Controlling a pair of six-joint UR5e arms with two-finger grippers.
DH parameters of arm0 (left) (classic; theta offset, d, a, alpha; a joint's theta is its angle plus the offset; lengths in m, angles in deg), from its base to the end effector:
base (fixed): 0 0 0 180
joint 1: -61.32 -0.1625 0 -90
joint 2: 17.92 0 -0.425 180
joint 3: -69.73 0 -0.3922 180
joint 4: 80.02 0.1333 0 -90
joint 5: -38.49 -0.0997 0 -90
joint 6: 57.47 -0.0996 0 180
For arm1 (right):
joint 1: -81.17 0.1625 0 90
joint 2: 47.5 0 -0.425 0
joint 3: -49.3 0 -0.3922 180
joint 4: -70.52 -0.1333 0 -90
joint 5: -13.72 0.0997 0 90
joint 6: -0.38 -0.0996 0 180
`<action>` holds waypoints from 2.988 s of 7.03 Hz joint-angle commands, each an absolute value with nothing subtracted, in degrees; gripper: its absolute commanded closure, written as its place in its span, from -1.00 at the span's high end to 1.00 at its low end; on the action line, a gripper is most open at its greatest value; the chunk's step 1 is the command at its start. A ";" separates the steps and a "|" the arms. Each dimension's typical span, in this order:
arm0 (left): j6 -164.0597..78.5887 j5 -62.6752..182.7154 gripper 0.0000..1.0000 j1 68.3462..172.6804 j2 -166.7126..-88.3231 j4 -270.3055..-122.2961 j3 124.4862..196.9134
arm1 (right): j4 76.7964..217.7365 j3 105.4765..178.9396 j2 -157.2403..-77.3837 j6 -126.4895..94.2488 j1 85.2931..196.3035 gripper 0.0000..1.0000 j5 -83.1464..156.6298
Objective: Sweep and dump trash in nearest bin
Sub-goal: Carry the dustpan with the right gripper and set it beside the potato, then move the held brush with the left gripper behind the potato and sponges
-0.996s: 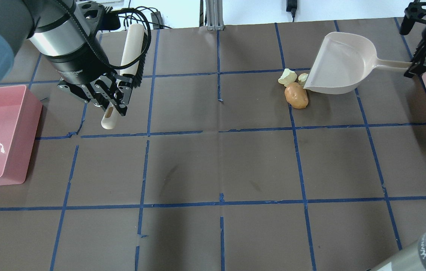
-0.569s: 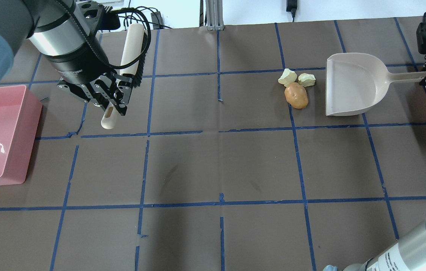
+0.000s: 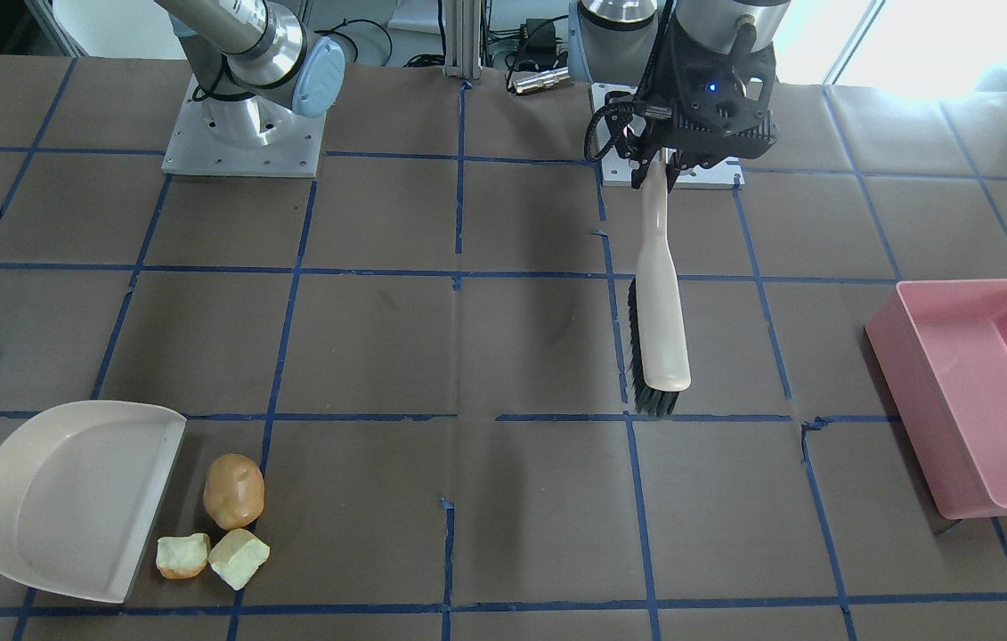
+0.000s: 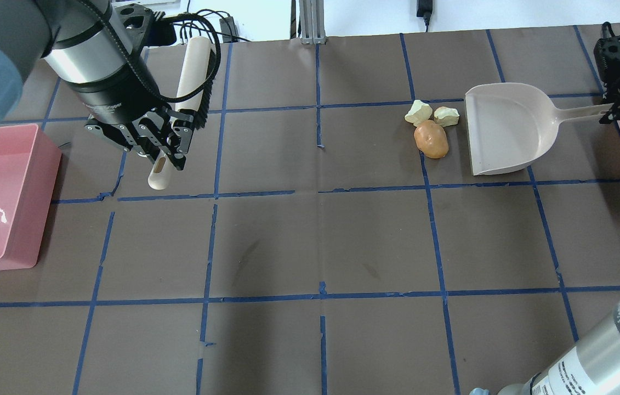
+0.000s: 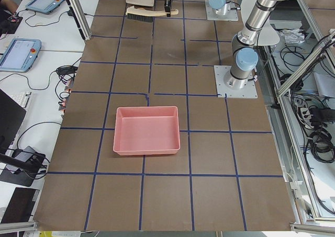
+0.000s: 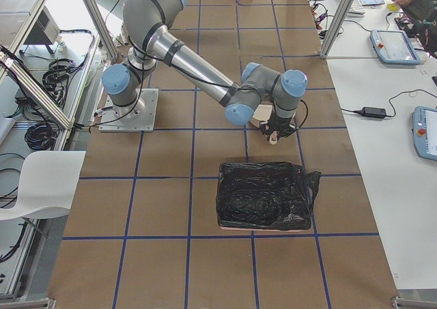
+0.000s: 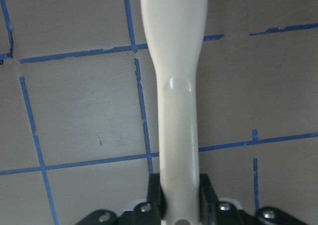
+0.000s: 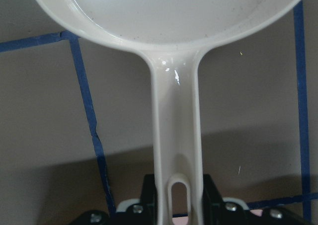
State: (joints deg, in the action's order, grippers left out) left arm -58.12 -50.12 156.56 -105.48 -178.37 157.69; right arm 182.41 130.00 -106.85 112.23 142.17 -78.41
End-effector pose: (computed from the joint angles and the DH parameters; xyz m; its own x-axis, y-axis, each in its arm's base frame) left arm -0.1777 -0.4513 0.5117 -0.9946 0.1009 0.0250 0.1024 0.9925 0.0672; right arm -0.2176 -0.6598 0.2868 -0.1247 -0.9922 -0.0051 -0.9915 0.1245 0.0380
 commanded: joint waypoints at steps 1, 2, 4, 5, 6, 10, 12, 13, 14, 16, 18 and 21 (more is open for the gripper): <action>-57.91 -50.11 -0.98 156.59 -105.46 -178.37 157.88 | 182.58 129.11 -105.86 112.70 143.04 -0.89 -78.04; -57.91 -50.19 -0.98 156.59 -105.46 -178.37 157.80 | 182.58 129.02 -105.43 112.53 143.39 -0.89 -77.95; -57.38 -49.76 -0.98 156.68 -105.64 -178.28 157.97 | 183.02 128.75 -104.63 112.53 143.48 -0.89 -78.13; -55.64 -49.41 -0.99 156.85 -106.07 -178.20 158.32 | 183.19 128.67 -104.63 112.44 143.39 -0.89 -78.30; -52.23 -49.14 -0.99 157.55 -106.51 -178.02 158.50 | 183.11 127.36 -104.63 112.01 143.39 -0.89 -78.65; -39.56 -46.24 -1.00 171.94 -118.44 -169.94 155.70 | 182.76 126.21 -103.23 111.21 143.92 -0.88 -78.13; -24.08 -45.98 -1.00 177.49 -128.44 -165.74 148.00 | 182.41 126.29 -103.05 111.21 144.36 -0.88 -78.13; -18.76 -45.89 -1.00 179.34 -135.36 -164.84 141.25 | 182.58 126.29 -103.05 111.12 144.53 -0.88 -78.13; -12.96 -45.80 -1.00 182.05 -141.96 -164.66 134.31 | 182.58 126.38 -102.88 111.12 144.54 -0.88 -78.04; 2.22 -41.80 -1.00 183.22 -147.46 -163.01 128.54 | 182.58 126.38 -102.52 111.04 144.54 -0.88 -78.04; 9.32 -41.58 -1.00 184.79 -151.15 -154.66 128.62 | 182.58 126.38 -102.52 111.04 144.54 -0.88 -78.04; 5.75 -41.67 -1.00 187.17 -154.32 -154.46 128.44 | 182.40 126.47 -102.52 110.95 144.54 -0.88 -78.04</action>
